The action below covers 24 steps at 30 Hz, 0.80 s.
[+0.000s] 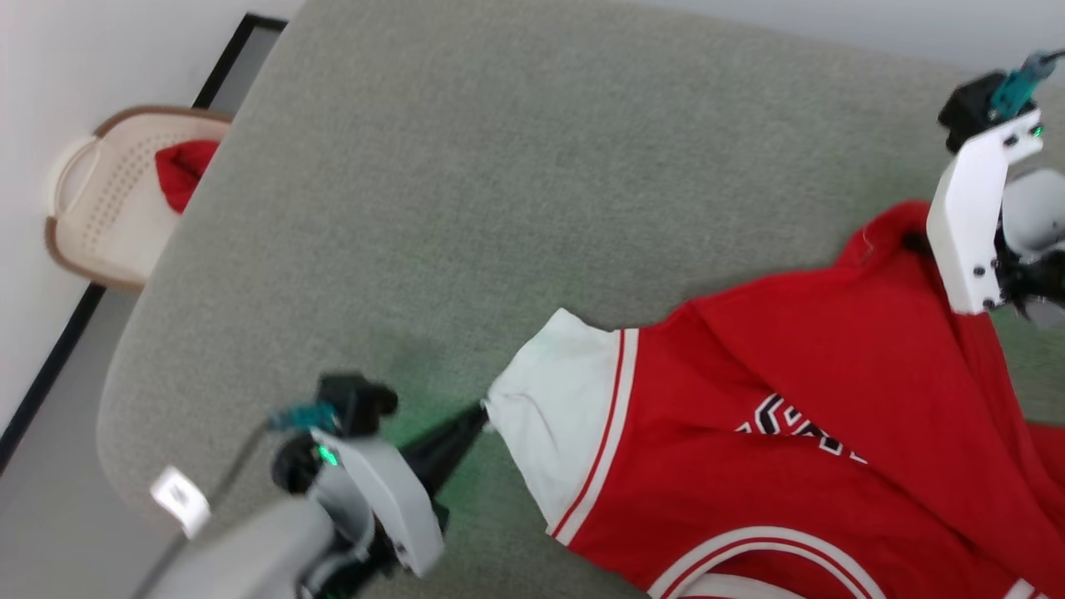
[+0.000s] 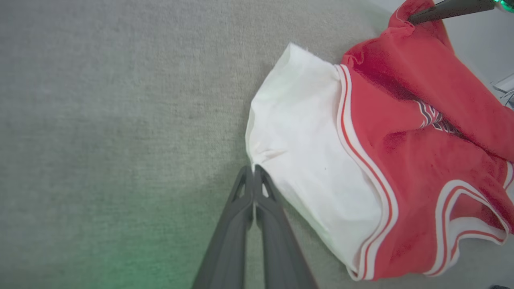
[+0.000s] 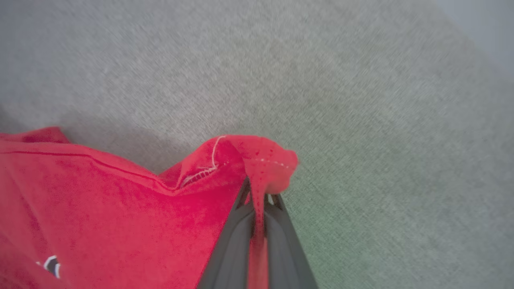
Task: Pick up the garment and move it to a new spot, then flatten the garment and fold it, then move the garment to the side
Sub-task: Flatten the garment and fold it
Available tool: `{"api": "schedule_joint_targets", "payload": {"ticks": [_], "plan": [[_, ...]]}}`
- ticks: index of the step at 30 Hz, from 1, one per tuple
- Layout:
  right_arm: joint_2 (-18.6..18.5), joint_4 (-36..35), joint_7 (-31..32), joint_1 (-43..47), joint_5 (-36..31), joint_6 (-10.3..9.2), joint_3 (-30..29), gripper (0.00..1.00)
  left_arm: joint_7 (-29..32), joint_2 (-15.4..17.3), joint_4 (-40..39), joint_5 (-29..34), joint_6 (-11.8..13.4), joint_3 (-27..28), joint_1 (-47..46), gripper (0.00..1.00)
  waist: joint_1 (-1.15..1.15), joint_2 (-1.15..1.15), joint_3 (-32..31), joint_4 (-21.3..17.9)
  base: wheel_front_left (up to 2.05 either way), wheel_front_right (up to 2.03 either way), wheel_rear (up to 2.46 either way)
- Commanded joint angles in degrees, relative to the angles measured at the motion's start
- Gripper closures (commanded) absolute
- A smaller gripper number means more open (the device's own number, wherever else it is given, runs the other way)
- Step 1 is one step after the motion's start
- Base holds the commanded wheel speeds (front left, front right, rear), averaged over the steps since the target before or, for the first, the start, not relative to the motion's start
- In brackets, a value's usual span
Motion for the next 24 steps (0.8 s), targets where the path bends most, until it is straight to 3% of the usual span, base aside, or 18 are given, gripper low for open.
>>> {"api": "schedule_joint_targets", "payload": {"ticks": [1,8,12,18,24], "plan": [[0.2,0.3,-1.5,-1.6,0.9,-0.06,0.3,1.0,2.3,2.2,-2.1,-1.3,-0.2,0.3,-2.4,1.0,0.0,0.0,-2.2,-1.8,0.0,0.0,0.0],[0.7,1.3,-7.0,-6.0,1.3,-0.06,1.8,1.0,13.3,10.1,-7.8,-1.6,-0.2,1.5,-12.5,1.0,0.0,0.0,-6.5,-4.9,0.0,0.0,0.0],[1.0,1.7,-10.5,-8.7,0.9,-0.06,2.6,1.0,19.1,11.8,-8.6,-1.5,0.1,2.7,-19.9,1.0,0.0,0.0,-8.9,-6.5,0.0,0.0,0.0],[1.1,2.4,-16.9,-12.8,-0.3,-0.06,3.8,1.0,24.9,11.2,-4.5,0.0,0.1,4.1,-31.4,1.0,0.0,0.0,-11.9,-8.8,0.0,0.0,0.0],[1.9,4.5,-23.9,-16.5,-2.9,-0.06,4.0,1.0,25.9,9.6,1.6,2.0,-0.1,4.5,-41.5,1.0,0.0,0.0,-14.2,-11.3,0.0,0.0,0.0]]}}
